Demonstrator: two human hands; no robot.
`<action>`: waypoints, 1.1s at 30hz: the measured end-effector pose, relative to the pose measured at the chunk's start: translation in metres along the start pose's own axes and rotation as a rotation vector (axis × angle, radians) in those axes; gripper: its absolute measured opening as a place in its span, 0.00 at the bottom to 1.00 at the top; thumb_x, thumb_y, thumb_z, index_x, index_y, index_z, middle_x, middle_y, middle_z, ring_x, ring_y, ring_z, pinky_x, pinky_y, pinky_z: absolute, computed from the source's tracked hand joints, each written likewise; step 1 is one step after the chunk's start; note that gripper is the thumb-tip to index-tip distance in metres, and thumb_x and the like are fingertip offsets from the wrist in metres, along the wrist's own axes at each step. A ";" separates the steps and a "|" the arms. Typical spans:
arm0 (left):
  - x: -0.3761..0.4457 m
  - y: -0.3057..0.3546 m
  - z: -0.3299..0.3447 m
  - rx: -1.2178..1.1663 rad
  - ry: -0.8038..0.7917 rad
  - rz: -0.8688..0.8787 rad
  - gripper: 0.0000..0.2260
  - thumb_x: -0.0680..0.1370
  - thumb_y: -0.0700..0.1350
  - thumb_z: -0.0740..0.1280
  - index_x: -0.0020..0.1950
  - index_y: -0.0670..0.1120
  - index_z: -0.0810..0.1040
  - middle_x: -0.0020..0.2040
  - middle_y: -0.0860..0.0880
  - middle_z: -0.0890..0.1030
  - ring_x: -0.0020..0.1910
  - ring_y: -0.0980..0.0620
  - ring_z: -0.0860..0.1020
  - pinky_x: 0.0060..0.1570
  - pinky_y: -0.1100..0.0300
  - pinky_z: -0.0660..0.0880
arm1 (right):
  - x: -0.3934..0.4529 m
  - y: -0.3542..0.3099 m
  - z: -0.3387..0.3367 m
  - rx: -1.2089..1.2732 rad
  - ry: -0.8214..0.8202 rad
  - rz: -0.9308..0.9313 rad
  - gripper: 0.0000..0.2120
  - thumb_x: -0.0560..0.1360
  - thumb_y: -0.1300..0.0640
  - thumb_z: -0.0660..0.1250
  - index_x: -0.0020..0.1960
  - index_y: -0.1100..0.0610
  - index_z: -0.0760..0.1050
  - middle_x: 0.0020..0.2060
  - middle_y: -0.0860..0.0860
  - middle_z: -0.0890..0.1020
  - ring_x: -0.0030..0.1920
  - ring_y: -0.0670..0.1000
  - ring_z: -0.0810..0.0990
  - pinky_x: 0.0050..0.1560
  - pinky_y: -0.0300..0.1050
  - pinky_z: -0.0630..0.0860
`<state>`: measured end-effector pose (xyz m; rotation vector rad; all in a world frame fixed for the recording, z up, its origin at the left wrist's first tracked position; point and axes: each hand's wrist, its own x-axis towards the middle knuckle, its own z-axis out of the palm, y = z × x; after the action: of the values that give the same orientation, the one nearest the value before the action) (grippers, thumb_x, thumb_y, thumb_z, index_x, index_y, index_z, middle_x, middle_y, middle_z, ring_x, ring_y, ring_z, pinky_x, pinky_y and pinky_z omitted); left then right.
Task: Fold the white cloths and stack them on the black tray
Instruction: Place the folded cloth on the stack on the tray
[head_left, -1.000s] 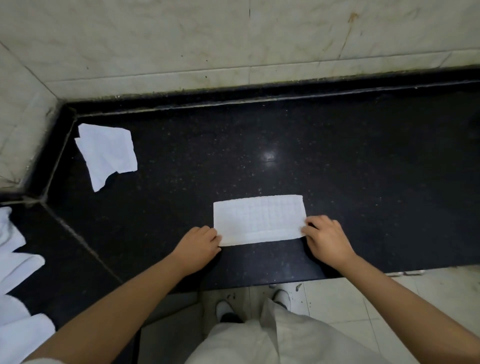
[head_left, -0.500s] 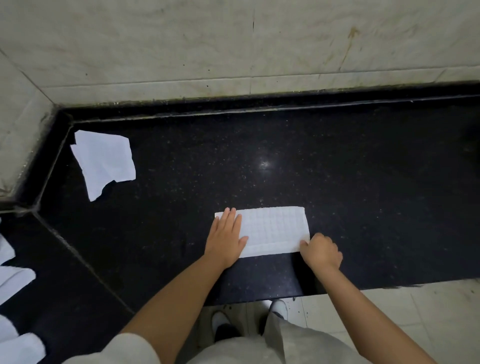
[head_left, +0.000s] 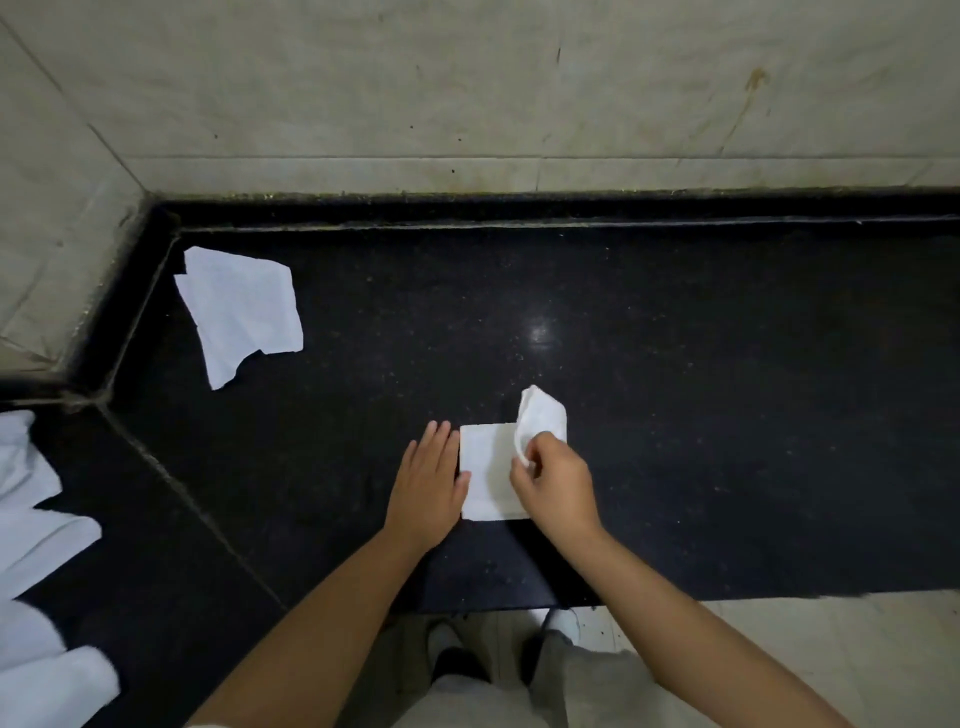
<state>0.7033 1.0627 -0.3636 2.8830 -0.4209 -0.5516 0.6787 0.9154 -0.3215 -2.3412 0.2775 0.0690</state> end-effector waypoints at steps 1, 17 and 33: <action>-0.005 -0.009 -0.001 -0.002 0.001 -0.034 0.28 0.79 0.53 0.39 0.77 0.43 0.47 0.78 0.47 0.46 0.78 0.50 0.44 0.76 0.57 0.42 | -0.001 -0.002 0.013 -0.056 -0.057 -0.028 0.12 0.74 0.62 0.61 0.33 0.57 0.62 0.29 0.48 0.67 0.35 0.51 0.68 0.32 0.41 0.59; -0.033 -0.050 0.000 -0.010 0.003 -0.084 0.24 0.83 0.48 0.49 0.77 0.43 0.48 0.78 0.46 0.47 0.78 0.50 0.44 0.76 0.56 0.42 | -0.015 -0.003 0.059 -0.318 0.051 -0.385 0.08 0.61 0.64 0.67 0.27 0.59 0.68 0.21 0.50 0.73 0.22 0.50 0.72 0.27 0.34 0.67; -0.036 -0.031 0.015 -0.186 0.277 0.303 0.17 0.71 0.44 0.57 0.51 0.41 0.82 0.48 0.46 0.84 0.52 0.51 0.76 0.47 0.59 0.80 | -0.028 0.052 -0.002 -0.674 -0.184 -0.373 0.23 0.45 0.67 0.80 0.39 0.57 0.82 0.37 0.53 0.85 0.35 0.54 0.84 0.32 0.47 0.81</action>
<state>0.6728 1.1009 -0.3718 2.5967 -0.7020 -0.1304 0.6399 0.8837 -0.3526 -2.9840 -0.3306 0.2213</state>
